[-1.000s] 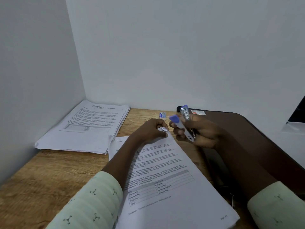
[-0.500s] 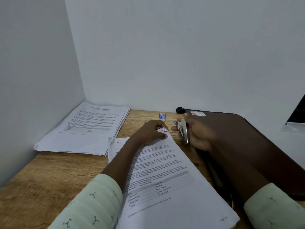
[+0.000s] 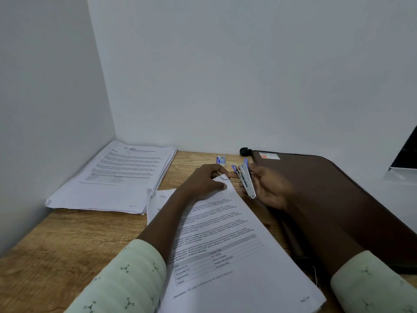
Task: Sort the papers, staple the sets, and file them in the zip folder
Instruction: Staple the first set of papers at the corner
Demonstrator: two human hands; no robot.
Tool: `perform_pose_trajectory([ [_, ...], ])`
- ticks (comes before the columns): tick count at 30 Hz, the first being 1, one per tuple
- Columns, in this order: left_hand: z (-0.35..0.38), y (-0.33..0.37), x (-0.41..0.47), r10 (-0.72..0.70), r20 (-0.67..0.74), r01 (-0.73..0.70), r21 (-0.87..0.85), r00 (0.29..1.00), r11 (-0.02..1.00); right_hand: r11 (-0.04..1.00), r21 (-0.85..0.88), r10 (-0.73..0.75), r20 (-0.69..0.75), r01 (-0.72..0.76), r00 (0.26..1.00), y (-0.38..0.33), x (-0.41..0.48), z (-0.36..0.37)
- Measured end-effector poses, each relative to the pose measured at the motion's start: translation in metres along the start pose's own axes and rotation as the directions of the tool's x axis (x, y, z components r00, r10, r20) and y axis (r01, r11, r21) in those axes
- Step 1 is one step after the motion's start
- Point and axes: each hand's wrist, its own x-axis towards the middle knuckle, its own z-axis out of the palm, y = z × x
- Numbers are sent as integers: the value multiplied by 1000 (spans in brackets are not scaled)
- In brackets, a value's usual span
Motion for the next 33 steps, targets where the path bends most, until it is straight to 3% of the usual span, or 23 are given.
perform_pose_trajectory([
  [4, 1, 0, 0, -5, -3, 5, -21, 1000, 1000, 995, -94, -23, -121, 11, 992, 2, 0, 4],
  [14, 2, -1, -1, 11, -76, -19, -110, 997, 994, 884, -386, -338, -139, 263, 931, 5, 1, 7],
  [20, -2, 7, -1, 91, -240, -141, -199, 967, 970, 850, -371, -433, -90, 373, 897, 4, -9, 9],
  [23, -3, 14, -3, 103, -209, -169, -327, 972, 930, 851, -350, -452, -107, 391, 886, 2, -11, 9],
  [27, -2, 23, -6, 132, -122, -174, -473, 984, 864, 778, -466, -499, -49, 422, 865, -4, -16, 11],
  [33, -2, 27, -6, 140, -161, -201, -481, 977, 853, 761, -442, -545, -39, 475, 837, -7, -13, 19],
])
